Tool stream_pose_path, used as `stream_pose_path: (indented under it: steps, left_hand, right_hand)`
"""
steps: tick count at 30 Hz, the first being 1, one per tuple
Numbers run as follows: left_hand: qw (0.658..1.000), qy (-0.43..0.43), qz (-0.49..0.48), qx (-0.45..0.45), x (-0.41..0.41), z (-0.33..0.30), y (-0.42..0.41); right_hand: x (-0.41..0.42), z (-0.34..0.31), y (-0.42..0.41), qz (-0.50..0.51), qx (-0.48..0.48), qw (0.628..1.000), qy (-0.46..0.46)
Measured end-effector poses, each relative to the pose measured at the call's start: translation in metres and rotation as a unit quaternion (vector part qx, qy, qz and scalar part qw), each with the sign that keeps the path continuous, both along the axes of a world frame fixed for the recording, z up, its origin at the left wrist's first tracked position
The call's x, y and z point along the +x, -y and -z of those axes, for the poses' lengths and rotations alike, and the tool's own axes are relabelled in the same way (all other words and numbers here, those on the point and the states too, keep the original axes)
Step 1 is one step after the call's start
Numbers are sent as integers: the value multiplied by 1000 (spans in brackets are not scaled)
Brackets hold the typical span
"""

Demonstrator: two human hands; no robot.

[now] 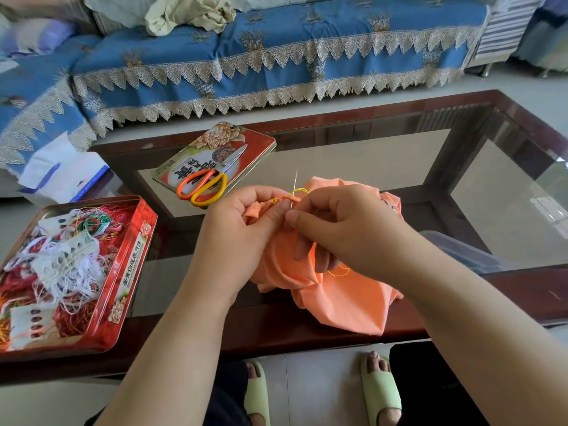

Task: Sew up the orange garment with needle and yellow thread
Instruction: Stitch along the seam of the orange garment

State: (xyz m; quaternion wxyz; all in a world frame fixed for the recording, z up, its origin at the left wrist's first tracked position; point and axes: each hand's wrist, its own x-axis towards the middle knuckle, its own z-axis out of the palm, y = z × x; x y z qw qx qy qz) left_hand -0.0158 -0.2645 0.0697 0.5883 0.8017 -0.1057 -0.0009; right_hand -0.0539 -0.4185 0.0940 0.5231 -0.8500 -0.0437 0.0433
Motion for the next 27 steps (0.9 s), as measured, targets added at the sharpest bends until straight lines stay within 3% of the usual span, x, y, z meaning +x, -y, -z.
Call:
stream_pose_path:
  steps: [3, 5, 7, 10, 13, 20, 24, 27]
  left_hand:
    - [1000, 12, 11, 1, -1, -1, -2]
    - [999, 33, 24, 8, -2, -1, -2]
    - [997, 64, 38, 20, -3, -2, -1]
    - [993, 99, 52, 37, -5, -2, 0]
    - [987, 139, 58, 62, -6, -1, 1]
    - [985, 161, 34, 44, -6, -1, 2]
    - [981, 182, 55, 45, -9, -4, 3]
    - [976, 196, 80, 54, -10, -5, 3]
  right_hand:
    - [0, -1, 9, 37, -35, 998, 48]
    - [2, -1, 16, 126, -45, 980, 146]
    - [6, 1, 20, 191, -62, 963, 182]
    - [13, 5, 18, 149, -102, 980, 84]
    - [15, 6, 16, 114, -37, 993, -4]
    - [17, 12, 17, 178, -103, 973, 102]
    - [16, 9, 13, 122, -33, 992, 2]
    - [17, 10, 15, 95, 85, 989, -71]
